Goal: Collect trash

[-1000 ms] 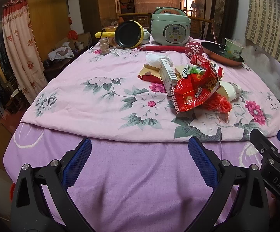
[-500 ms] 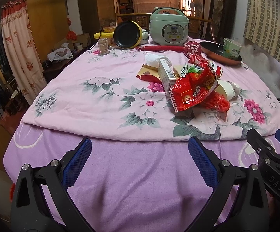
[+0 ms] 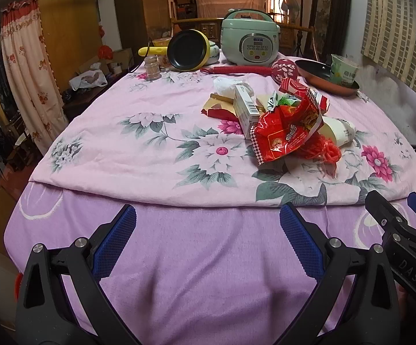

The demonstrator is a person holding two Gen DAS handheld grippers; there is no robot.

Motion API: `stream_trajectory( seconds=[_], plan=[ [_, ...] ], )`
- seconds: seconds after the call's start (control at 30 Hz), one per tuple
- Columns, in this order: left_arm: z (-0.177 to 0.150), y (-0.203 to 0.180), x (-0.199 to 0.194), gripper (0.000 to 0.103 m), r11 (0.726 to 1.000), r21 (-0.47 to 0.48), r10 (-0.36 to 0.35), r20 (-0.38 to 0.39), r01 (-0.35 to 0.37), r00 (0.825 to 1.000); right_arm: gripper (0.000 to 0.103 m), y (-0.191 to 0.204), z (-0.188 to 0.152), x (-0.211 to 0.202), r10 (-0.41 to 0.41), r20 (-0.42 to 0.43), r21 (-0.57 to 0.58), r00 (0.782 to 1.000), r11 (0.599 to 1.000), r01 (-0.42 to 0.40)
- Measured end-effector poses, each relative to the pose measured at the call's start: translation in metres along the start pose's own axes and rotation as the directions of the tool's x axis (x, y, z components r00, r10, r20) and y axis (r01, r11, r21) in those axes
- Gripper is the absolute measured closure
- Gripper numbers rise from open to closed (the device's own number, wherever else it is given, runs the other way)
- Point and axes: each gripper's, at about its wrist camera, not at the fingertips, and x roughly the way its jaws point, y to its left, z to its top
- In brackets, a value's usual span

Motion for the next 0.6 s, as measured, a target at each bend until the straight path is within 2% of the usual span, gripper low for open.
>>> stream_trajectory(
  seconds=[0.6],
  plan=[
    [-0.0009,0.0009,0.0004,0.007,1.0,0.001,-0.002,-0.002,0.002,1.0,0.005,-0.0004,-0.0019,0.0013,0.002,-0.005,0.002,1.0,1.0,-0.002]
  ],
)
